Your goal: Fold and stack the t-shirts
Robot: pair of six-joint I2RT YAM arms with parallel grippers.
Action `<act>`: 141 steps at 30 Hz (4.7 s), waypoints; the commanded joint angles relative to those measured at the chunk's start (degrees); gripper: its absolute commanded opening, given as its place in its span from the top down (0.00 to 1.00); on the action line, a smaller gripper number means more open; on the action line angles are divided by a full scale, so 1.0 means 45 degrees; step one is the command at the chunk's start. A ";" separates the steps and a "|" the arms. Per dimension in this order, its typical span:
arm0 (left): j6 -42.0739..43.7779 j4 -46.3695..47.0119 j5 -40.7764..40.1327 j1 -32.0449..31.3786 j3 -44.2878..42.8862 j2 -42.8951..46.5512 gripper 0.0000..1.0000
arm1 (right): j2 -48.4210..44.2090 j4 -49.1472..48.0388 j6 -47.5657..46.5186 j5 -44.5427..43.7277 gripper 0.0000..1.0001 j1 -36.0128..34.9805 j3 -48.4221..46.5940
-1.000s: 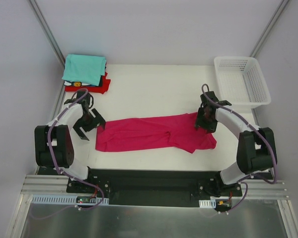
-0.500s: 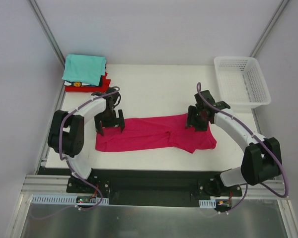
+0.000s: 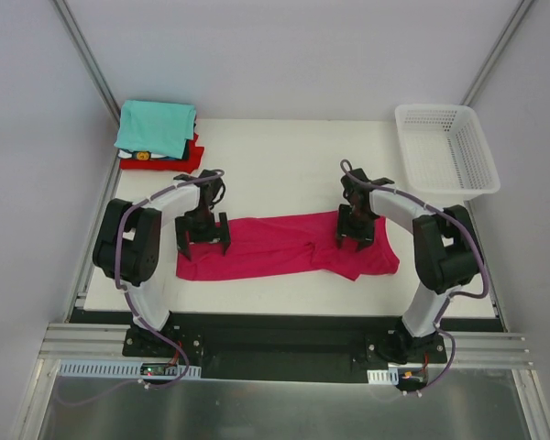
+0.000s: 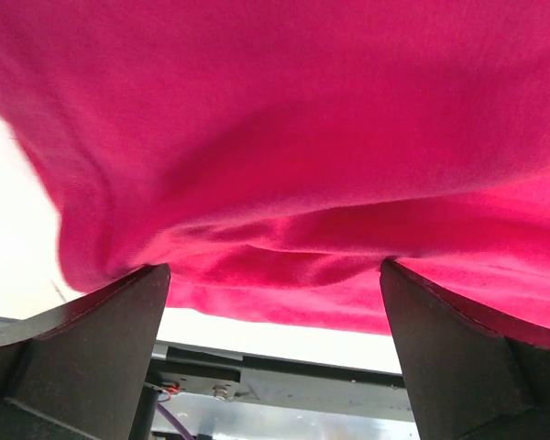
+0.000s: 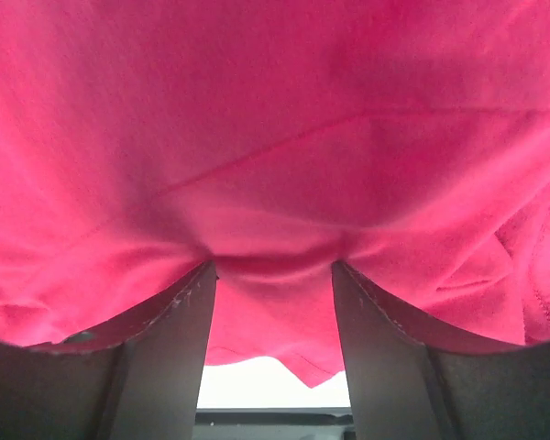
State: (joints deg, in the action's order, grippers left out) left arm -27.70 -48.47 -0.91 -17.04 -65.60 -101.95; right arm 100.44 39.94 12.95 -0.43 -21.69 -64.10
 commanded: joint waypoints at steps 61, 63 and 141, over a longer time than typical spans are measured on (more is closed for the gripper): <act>-0.3985 -0.4502 -0.2044 -0.7602 -0.3876 0.2617 0.01 | 0.0378 0.2669 -0.2156 0.1306 0.16 -0.1058 -0.6835; -0.3436 -0.4445 -0.2141 -0.7019 -0.4189 0.2637 0.01 | -0.1085 0.2317 -0.1806 0.1345 0.18 -0.1058 -0.5488; -0.2947 0.9601 1.3621 -0.0804 -1.2766 -1.0079 0.06 | -1.3904 0.2511 -0.0554 0.5816 0.04 -0.5218 0.1782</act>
State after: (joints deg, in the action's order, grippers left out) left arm -48.01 -0.12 62.63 -21.98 -124.81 -152.66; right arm 37.45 50.94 10.83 24.86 -44.88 -54.94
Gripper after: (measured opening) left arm 0.938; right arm 0.964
